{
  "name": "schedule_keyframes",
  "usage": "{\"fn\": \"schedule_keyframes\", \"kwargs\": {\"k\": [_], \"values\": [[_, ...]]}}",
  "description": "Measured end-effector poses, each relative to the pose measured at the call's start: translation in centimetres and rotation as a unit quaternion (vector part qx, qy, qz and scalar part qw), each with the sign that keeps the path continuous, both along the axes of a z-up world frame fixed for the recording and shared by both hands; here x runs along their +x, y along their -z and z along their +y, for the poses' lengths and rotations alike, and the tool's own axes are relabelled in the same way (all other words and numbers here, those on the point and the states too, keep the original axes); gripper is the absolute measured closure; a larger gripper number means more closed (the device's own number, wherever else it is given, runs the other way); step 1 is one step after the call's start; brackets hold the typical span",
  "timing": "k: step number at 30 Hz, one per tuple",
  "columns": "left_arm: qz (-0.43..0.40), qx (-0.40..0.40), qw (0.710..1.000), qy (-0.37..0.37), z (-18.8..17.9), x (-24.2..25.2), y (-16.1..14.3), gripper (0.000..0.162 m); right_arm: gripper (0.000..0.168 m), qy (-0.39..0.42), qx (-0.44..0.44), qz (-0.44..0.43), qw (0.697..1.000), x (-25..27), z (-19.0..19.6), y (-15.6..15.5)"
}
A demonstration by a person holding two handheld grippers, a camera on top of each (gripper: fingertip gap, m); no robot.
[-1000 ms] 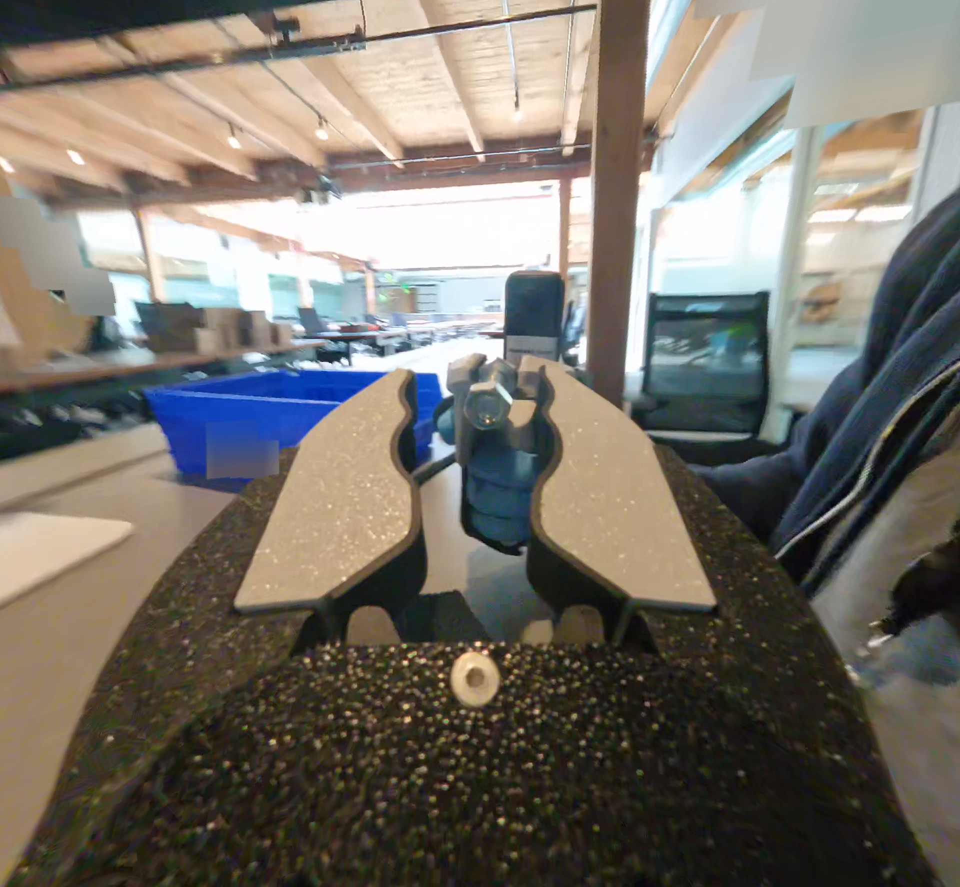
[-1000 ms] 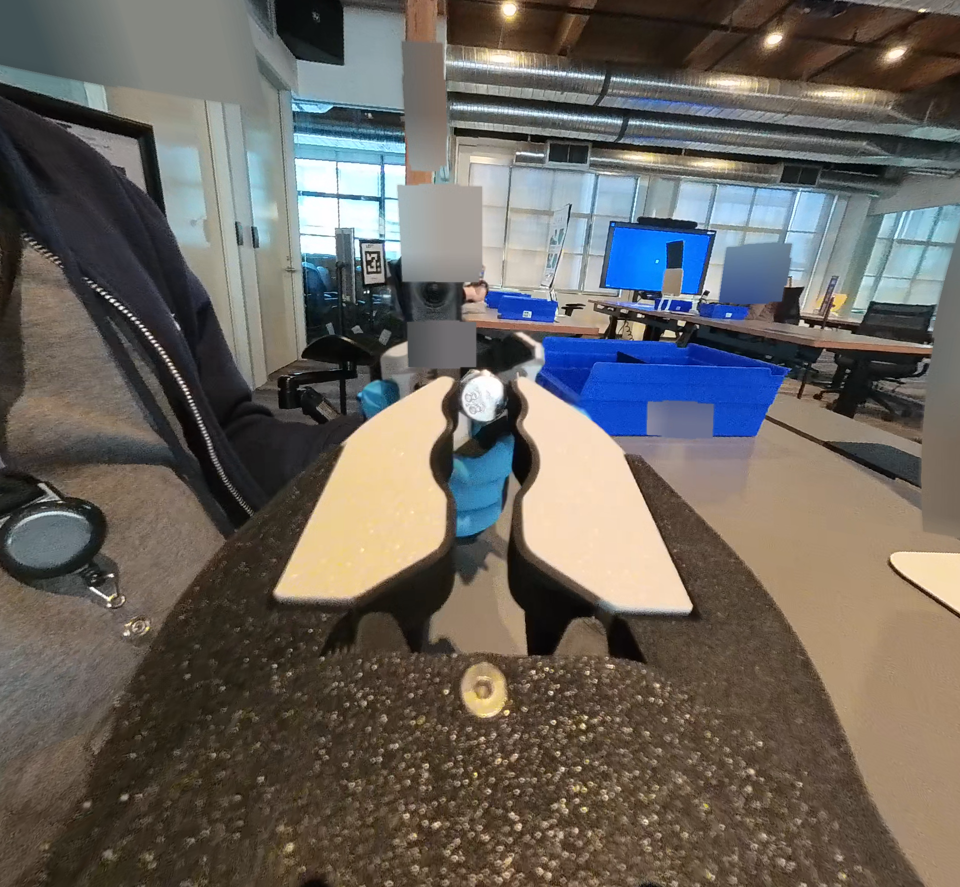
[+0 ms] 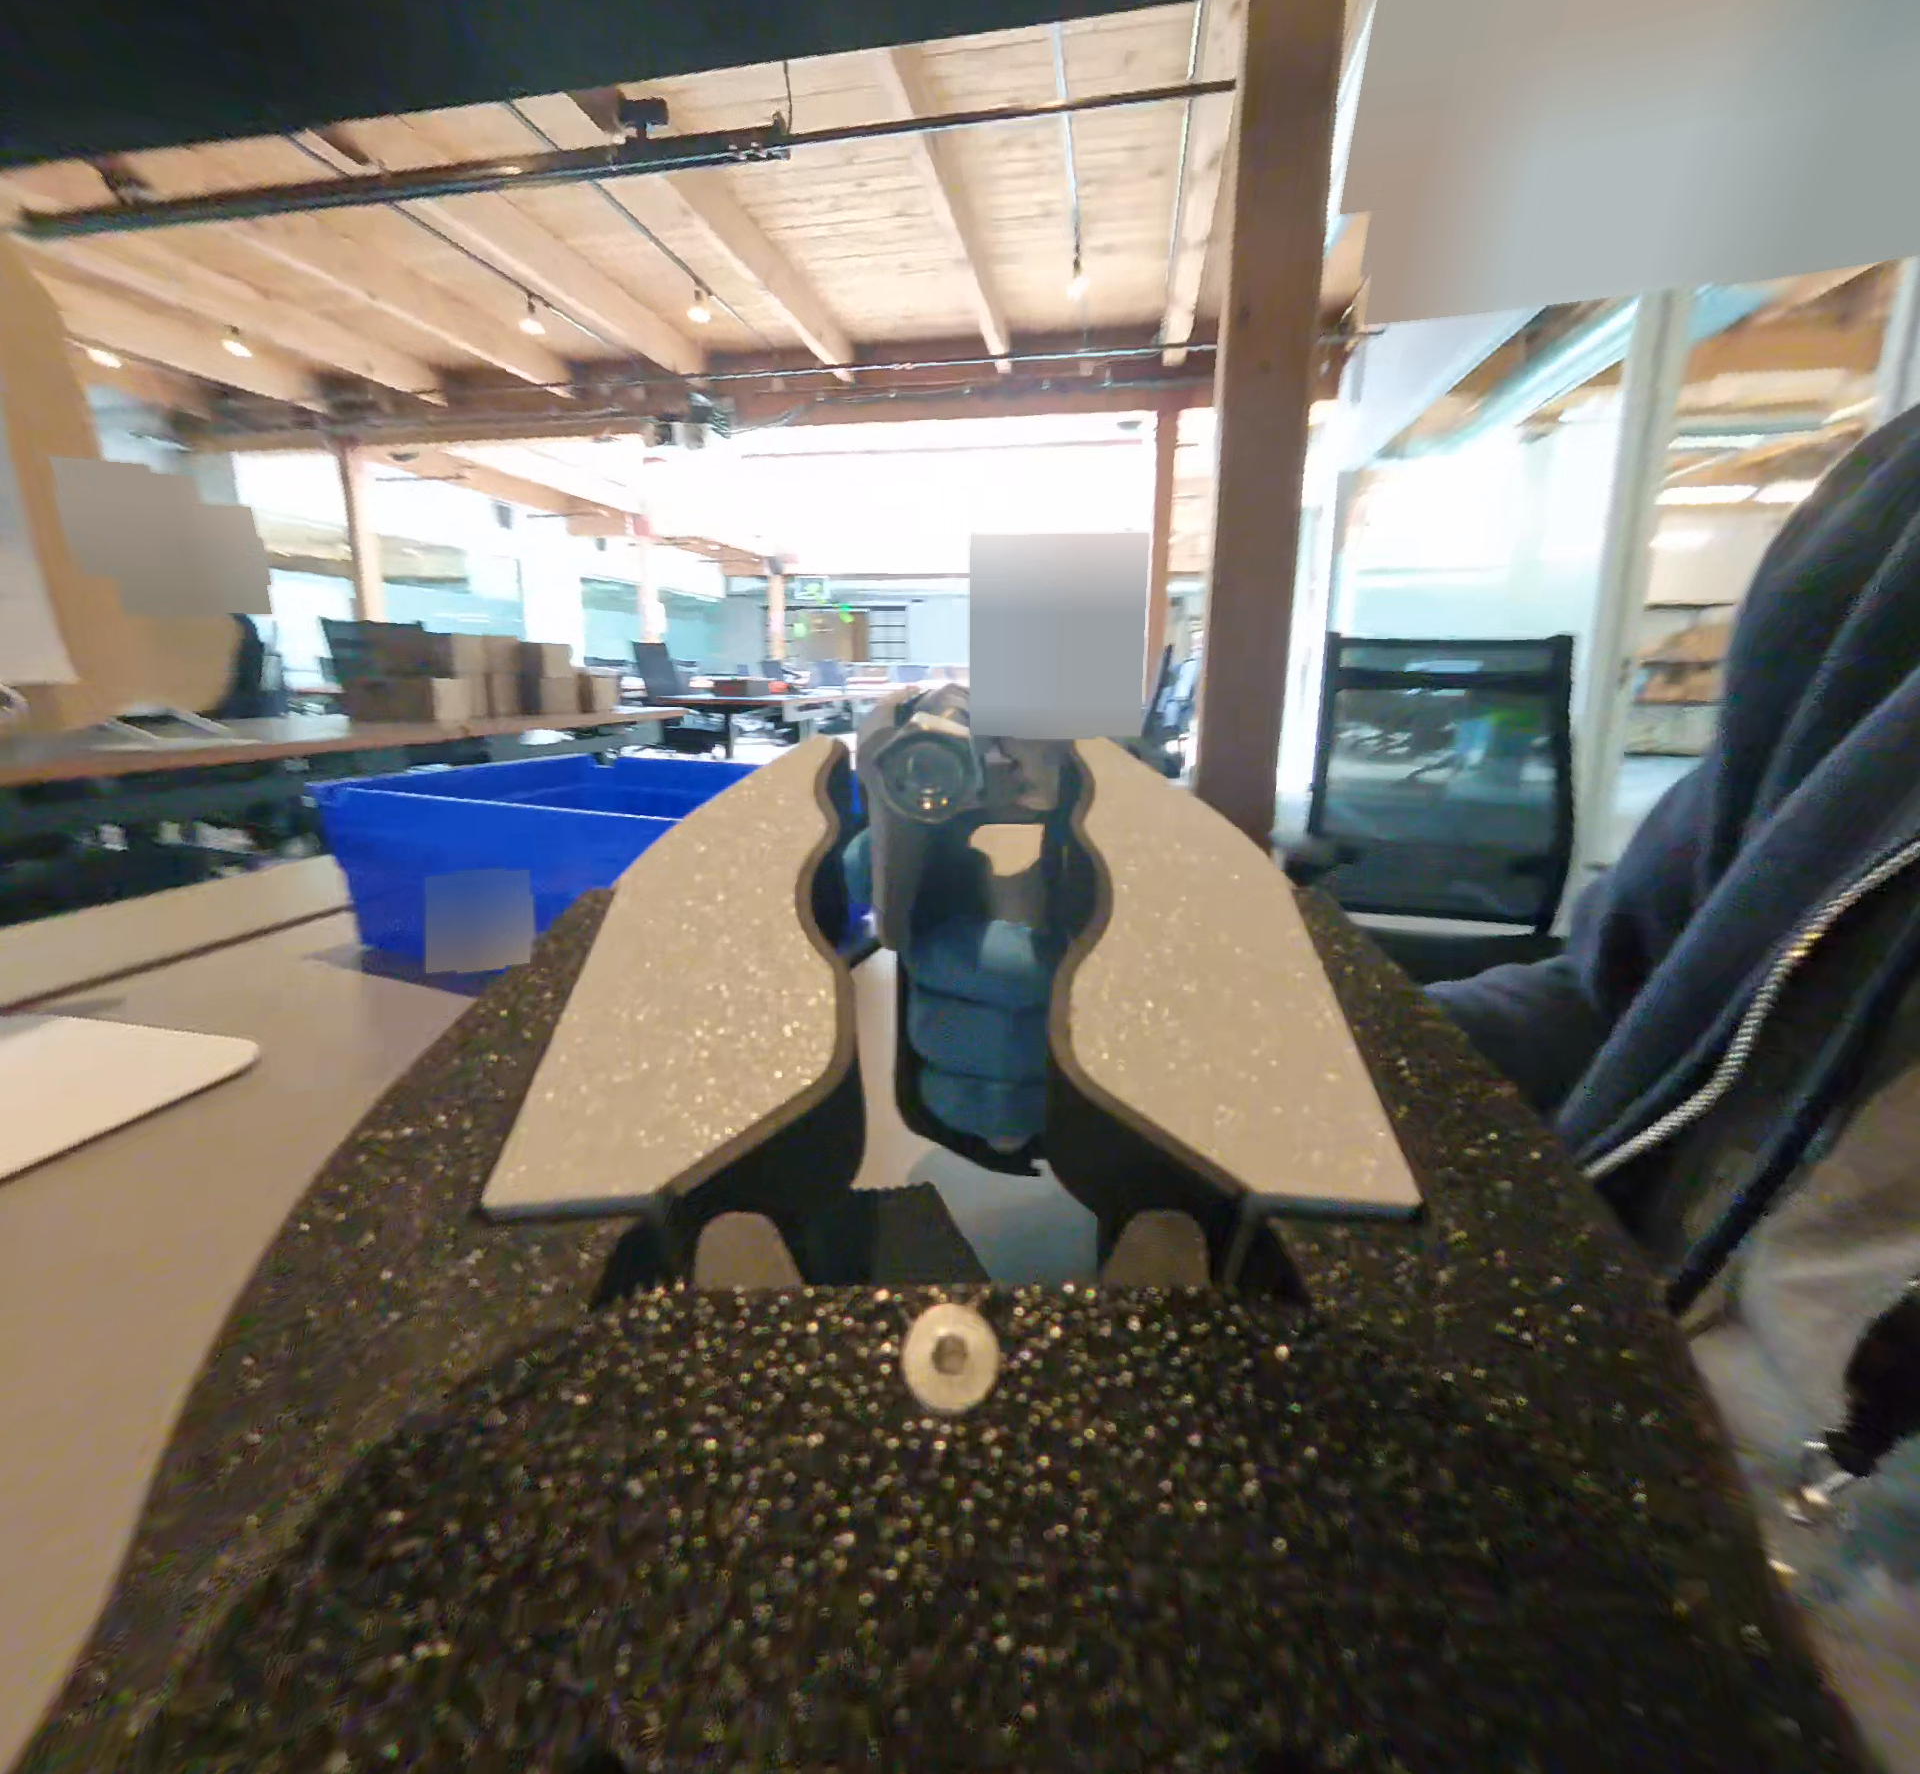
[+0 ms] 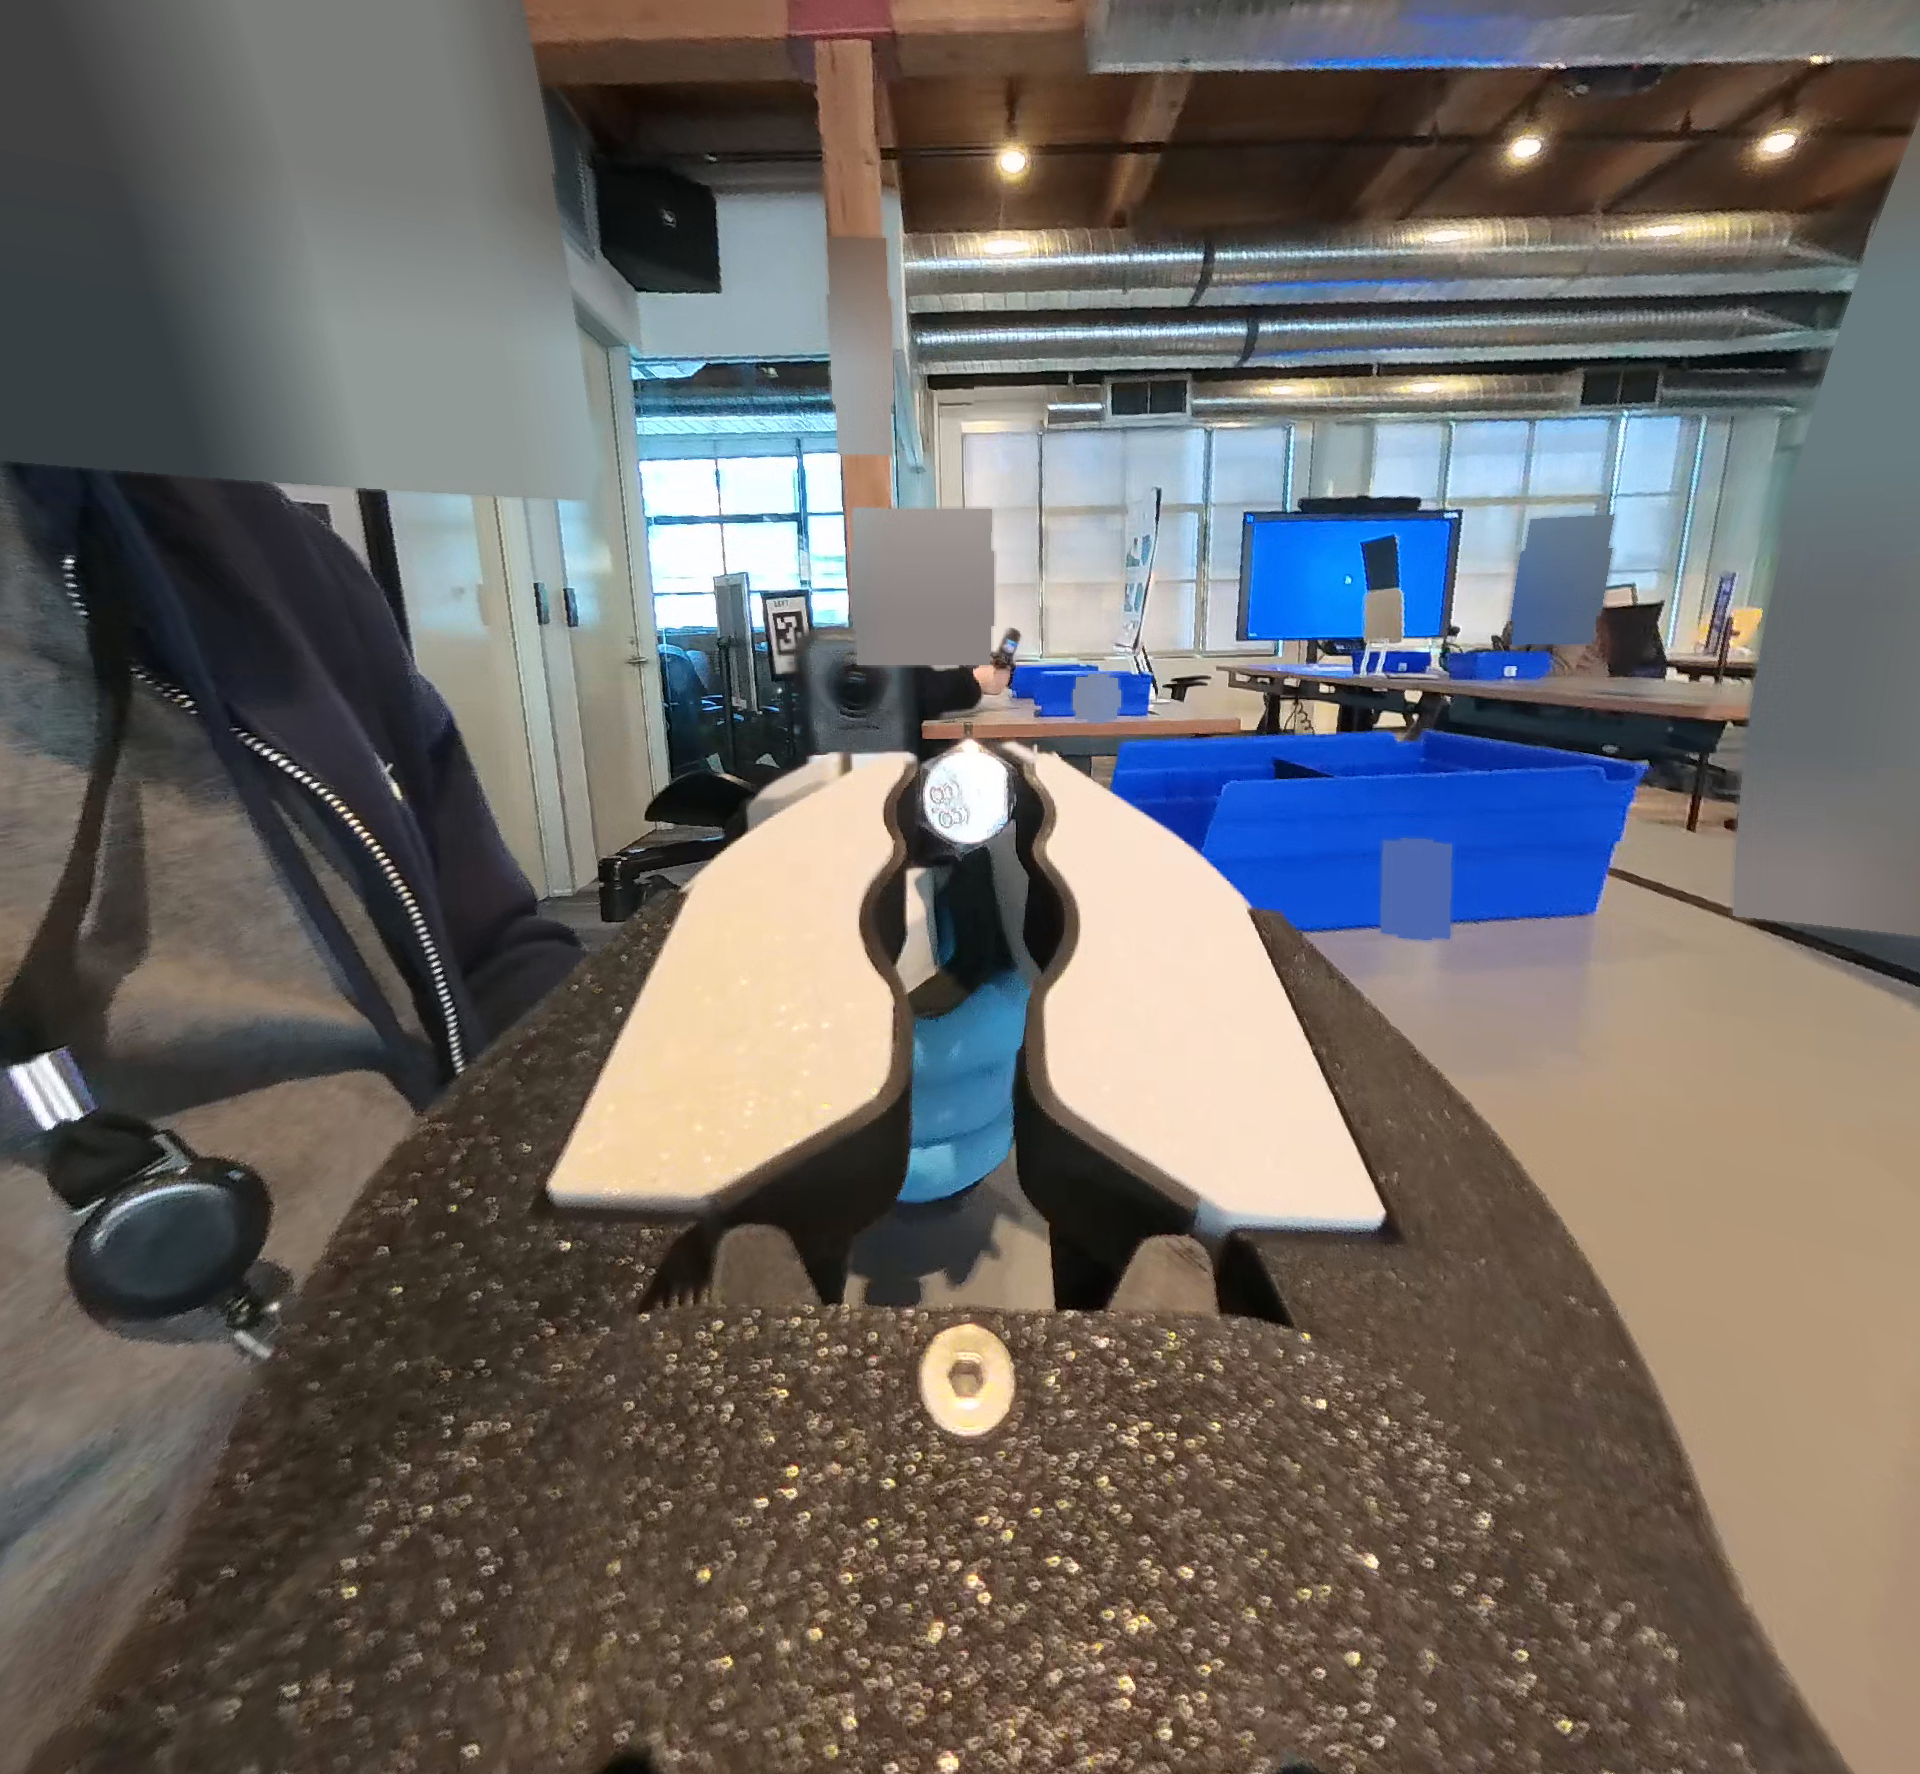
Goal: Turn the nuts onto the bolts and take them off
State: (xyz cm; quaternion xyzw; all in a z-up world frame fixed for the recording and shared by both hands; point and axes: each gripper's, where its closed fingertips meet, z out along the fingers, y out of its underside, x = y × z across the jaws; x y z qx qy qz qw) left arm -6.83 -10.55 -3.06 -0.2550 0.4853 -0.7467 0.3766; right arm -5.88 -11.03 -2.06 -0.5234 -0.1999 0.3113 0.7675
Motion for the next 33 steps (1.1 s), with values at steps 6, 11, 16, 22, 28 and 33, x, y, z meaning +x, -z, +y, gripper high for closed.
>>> {"fn": "schedule_keyframes", "kwargs": {"k": [6,11,16,22,28,33], "values": [[0.026,-0.030,0.998,0.042,-0.2,-0.2,0.1,0.129,0.151,-0.001,0.003,-0.002,1.000,-0.2,-0.1,0.0],[0.004,0.017,1.000,-0.006,0.2,0.0,0.3,0.145,0.151,0.001,-0.002,-0.014,1.000,-0.5,0.0,0.3],[-0.094,0.279,0.926,-0.235,1.1,0.8,1.5,0.144,0.151,0.011,-0.019,-0.009,1.000,-0.2,0.5,0.7],[-0.064,0.134,0.973,-0.176,2.2,0.5,0.1,0.115,0.151,0.026,-0.015,0.000,1.000,0.4,0.5,0.5],[0.030,-0.031,0.999,-0.003,1.8,0.3,0.4,0.125,0.151,0.033,-0.011,0.002,0.999,0.6,0.5,0.4],[0.068,-0.063,0.995,0.048,1.5,0.0,0.9,0.130,0.151,0.023,-0.010,0.002,1.000,0.1,0.7,0.4]]}}
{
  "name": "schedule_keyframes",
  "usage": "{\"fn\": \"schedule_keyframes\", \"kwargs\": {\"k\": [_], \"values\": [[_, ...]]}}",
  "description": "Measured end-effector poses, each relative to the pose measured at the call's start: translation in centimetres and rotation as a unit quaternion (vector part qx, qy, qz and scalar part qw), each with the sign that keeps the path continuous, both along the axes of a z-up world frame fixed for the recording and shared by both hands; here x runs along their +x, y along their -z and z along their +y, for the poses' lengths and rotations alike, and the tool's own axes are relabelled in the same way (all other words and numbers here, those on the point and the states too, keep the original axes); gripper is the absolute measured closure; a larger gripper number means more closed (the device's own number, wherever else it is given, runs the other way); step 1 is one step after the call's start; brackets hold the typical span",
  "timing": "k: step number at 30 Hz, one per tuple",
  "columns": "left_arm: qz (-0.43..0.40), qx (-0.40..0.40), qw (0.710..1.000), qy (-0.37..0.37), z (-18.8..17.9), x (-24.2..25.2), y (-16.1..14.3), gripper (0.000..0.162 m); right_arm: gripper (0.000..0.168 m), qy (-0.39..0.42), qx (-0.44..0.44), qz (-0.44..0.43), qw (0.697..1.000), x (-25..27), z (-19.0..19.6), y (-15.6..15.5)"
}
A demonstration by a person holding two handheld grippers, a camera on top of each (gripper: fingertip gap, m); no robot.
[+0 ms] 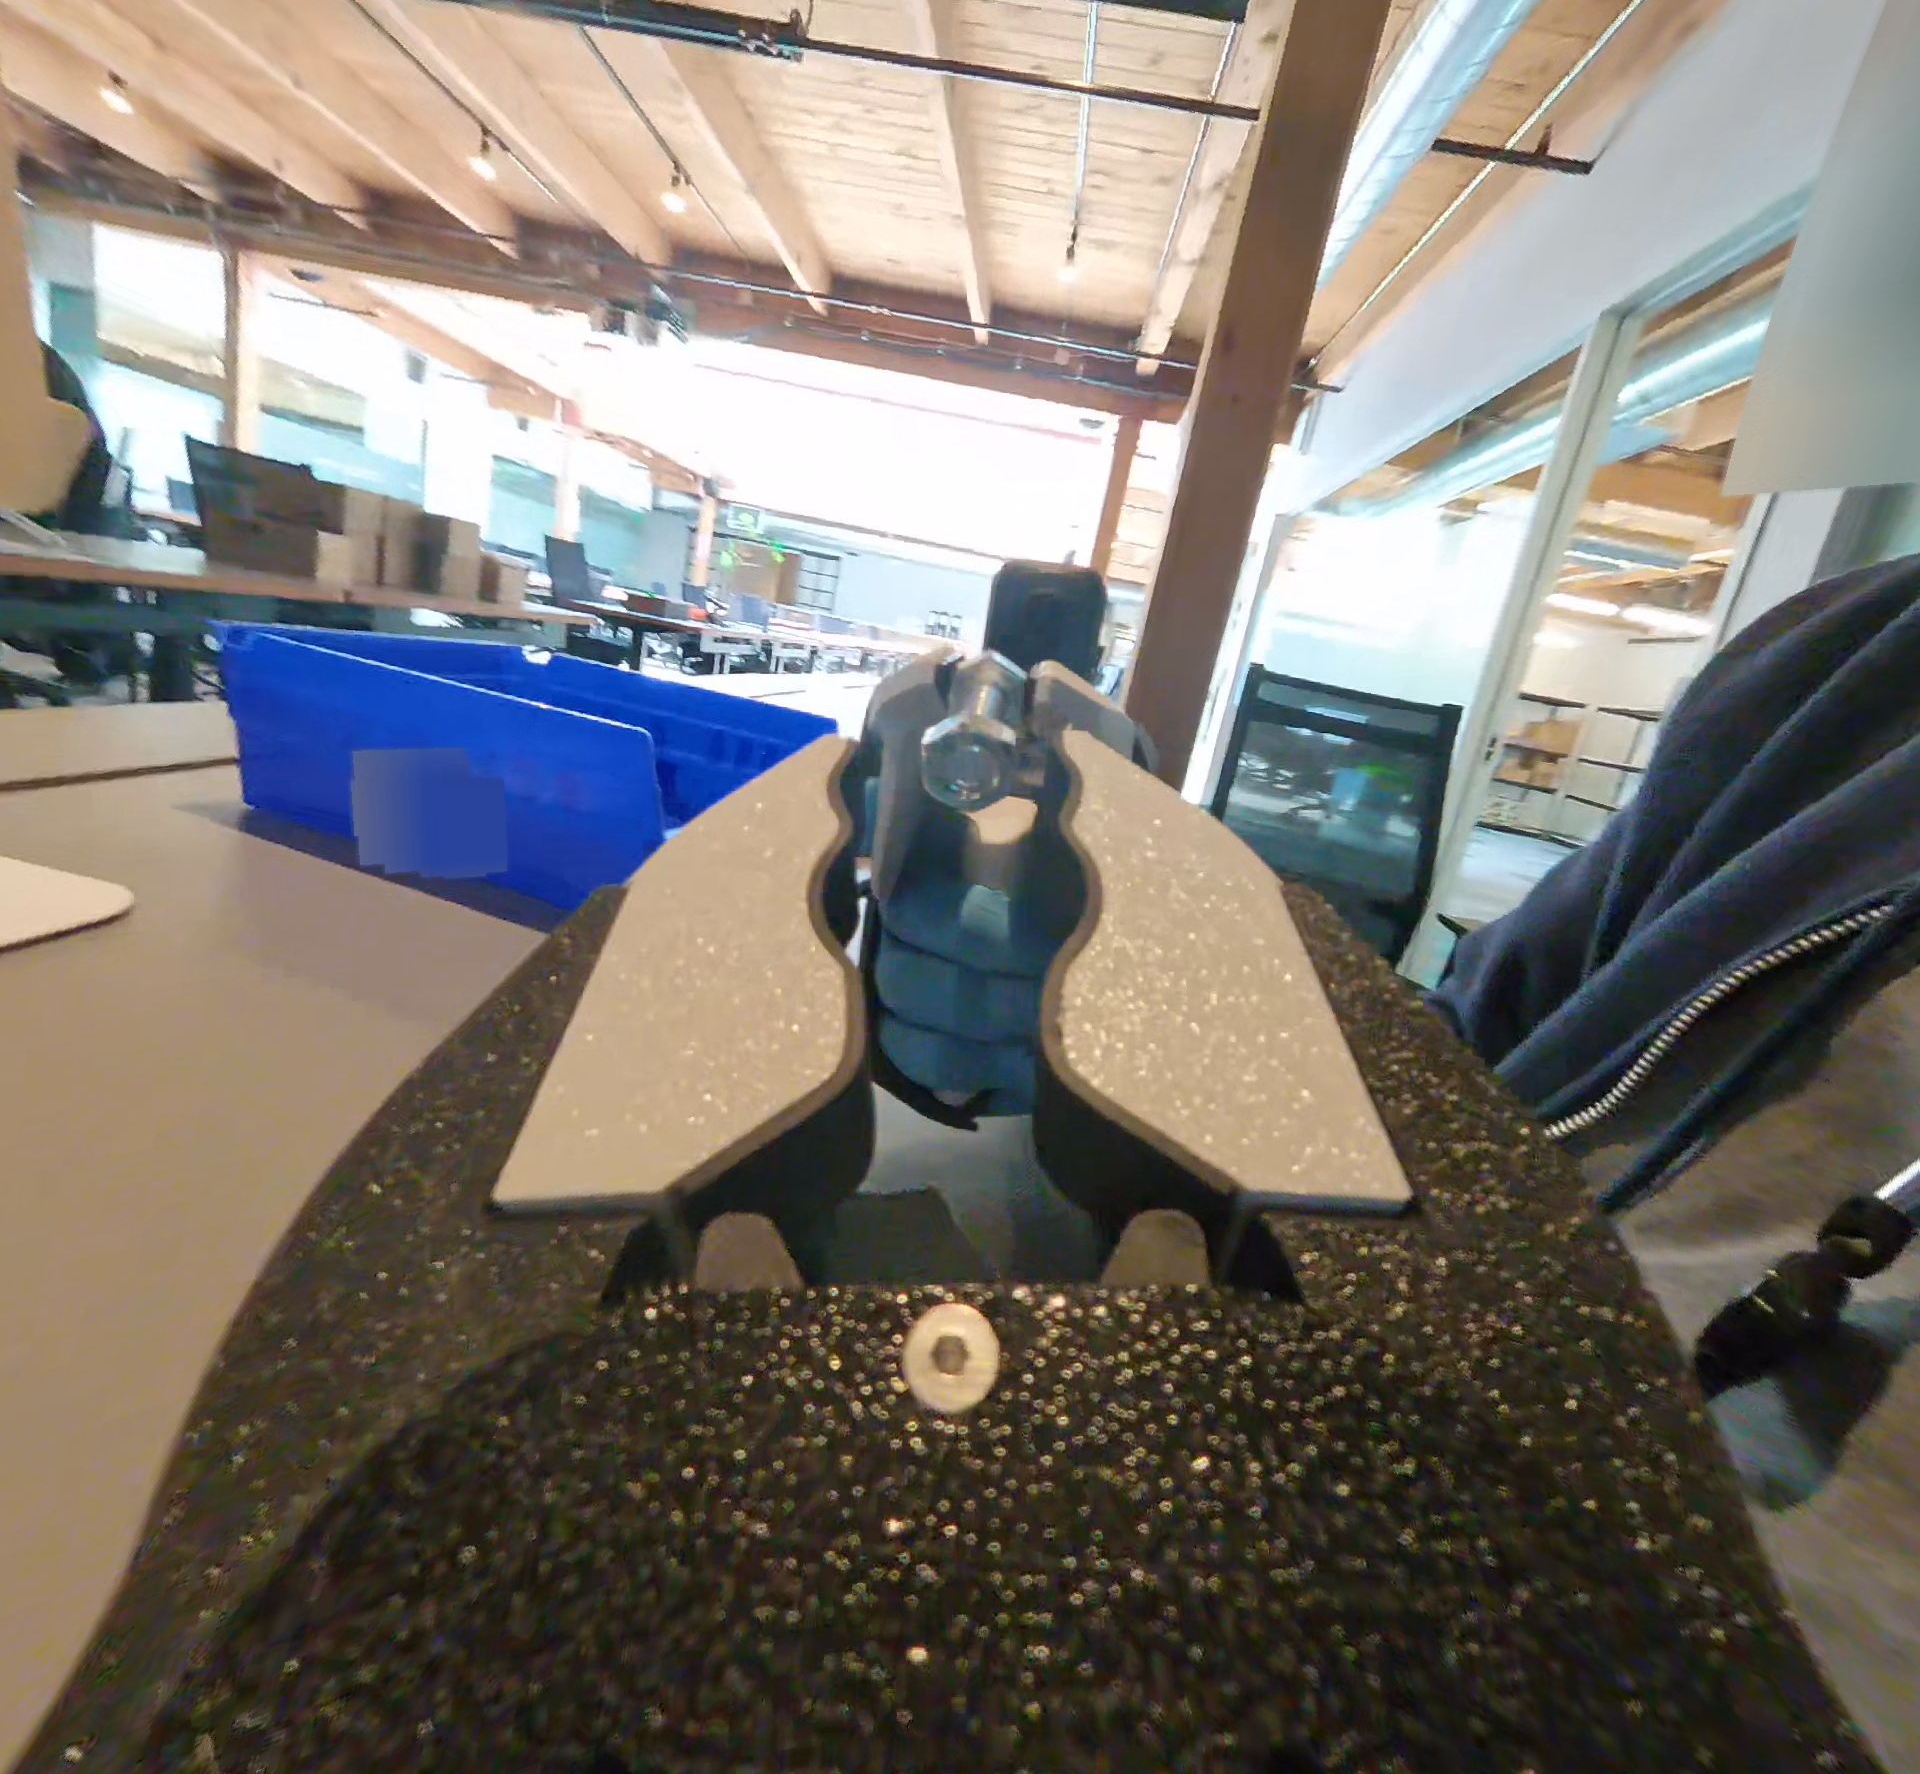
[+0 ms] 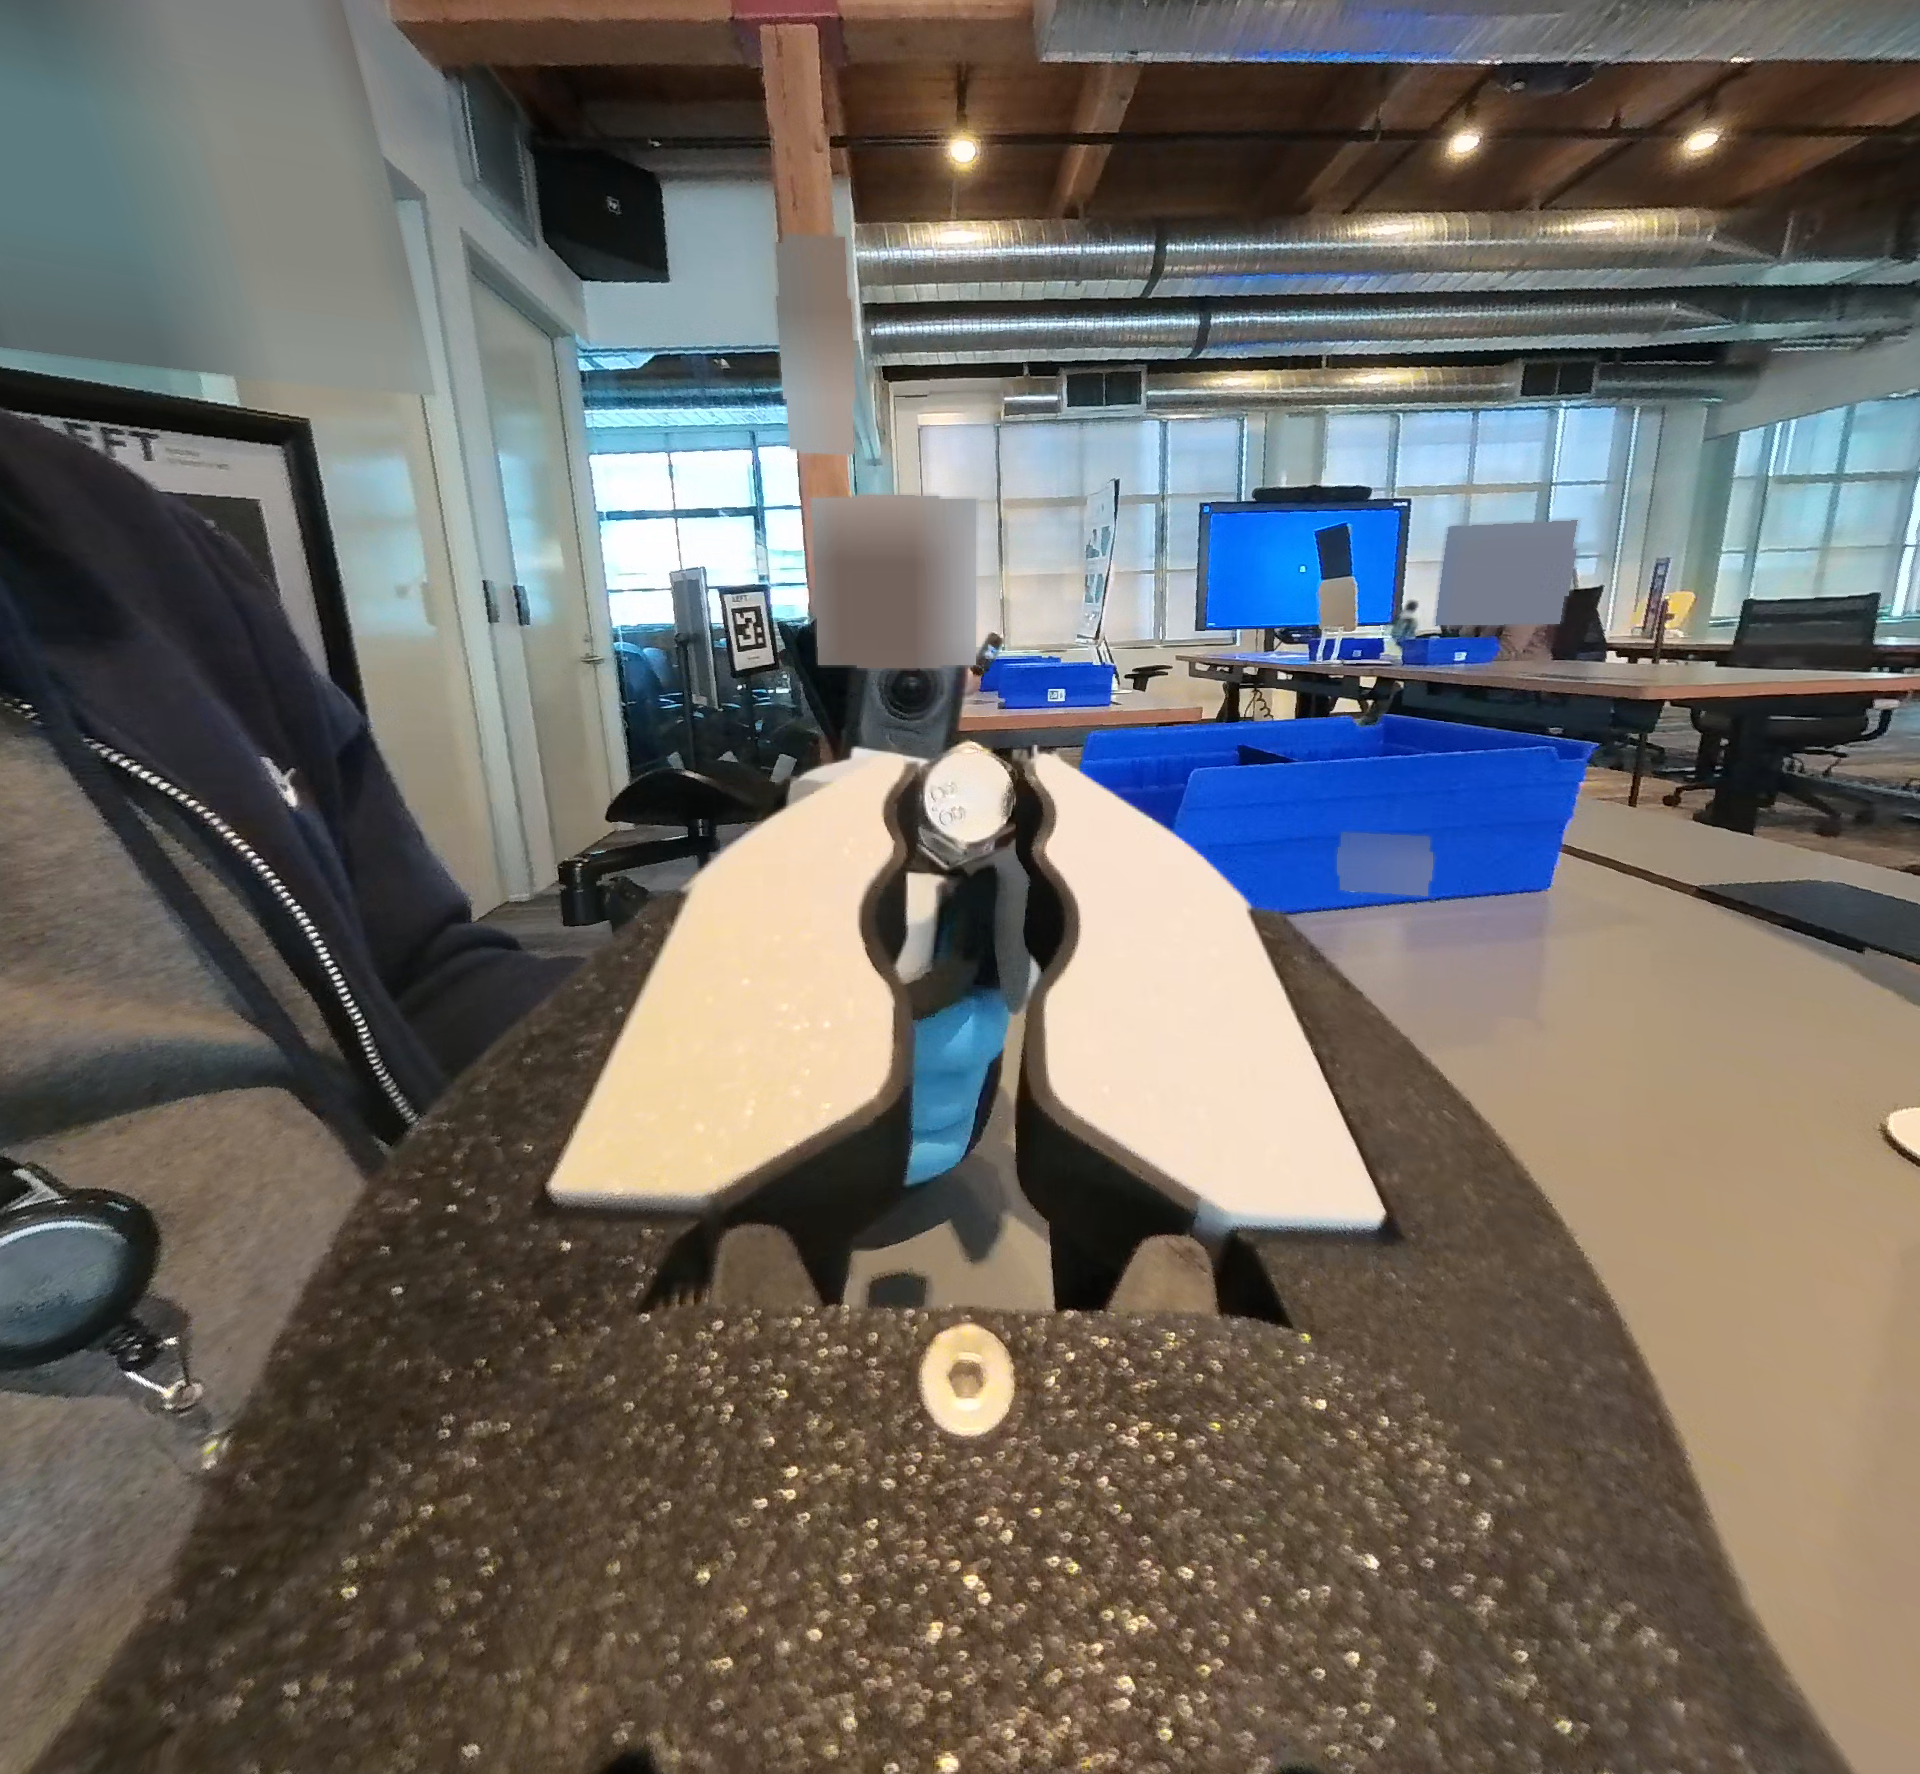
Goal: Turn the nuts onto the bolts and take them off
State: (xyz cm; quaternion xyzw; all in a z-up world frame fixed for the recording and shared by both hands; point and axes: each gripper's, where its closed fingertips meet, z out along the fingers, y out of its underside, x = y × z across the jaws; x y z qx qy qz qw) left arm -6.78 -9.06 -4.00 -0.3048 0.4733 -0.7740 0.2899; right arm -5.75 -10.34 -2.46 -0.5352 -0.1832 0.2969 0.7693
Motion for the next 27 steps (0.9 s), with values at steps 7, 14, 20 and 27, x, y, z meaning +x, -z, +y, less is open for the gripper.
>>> {"fn": "schedule_keyframes", "kwargs": {"k": [7,14,20,27], "values": [[-0.052,0.099,0.991,-0.075,-0.5,-0.6,0.1,0.145,0.151,-0.025,-0.006,0.002,1.000,-1.3,0.5,0.1],[-0.142,0.300,0.904,-0.271,-0.1,-0.3,0.3,0.128,0.151,-0.016,-0.005,0.015,1.000,-1.1,0.7,-0.1],[-0.085,0.081,0.983,-0.140,1.3,-0.8,-0.9,0.124,0.151,-0.005,0.002,0.042,0.999,0.1,0.4,-0.4],[-0.046,-0.086,0.995,-0.036,2.2,0.0,-1.7,0.131,0.151,0.010,0.015,0.056,0.998,1.0,0.3,-0.8]]}}
